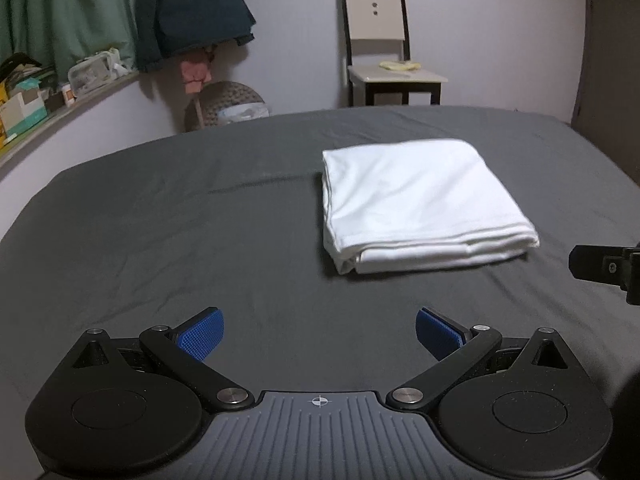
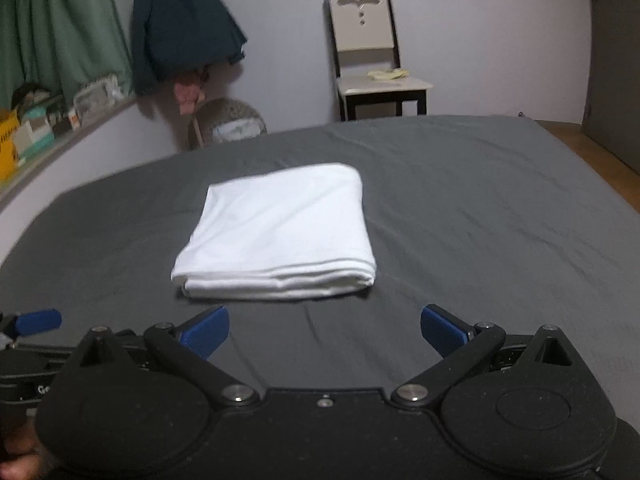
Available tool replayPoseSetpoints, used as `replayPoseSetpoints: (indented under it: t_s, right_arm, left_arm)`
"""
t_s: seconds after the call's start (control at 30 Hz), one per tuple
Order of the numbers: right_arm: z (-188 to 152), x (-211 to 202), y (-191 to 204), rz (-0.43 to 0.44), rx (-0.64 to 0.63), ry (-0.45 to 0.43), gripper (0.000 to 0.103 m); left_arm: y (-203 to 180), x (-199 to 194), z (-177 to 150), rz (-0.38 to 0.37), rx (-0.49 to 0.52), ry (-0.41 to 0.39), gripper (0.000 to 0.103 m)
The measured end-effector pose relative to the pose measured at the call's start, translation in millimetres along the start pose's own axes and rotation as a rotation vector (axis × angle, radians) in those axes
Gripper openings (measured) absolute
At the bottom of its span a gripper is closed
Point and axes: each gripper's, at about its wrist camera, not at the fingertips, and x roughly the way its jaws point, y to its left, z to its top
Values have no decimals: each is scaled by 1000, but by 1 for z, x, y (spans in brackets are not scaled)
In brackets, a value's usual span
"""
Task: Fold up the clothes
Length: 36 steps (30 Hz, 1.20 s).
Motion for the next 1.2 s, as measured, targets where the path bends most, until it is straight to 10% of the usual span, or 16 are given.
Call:
replayPoseSetpoints:
  t_s: [1.2]
  right_arm:
    - [-2,8,3,56,-34,54,103]
  left_arm:
    - [12,7,-8,-87,-44,-3,103]
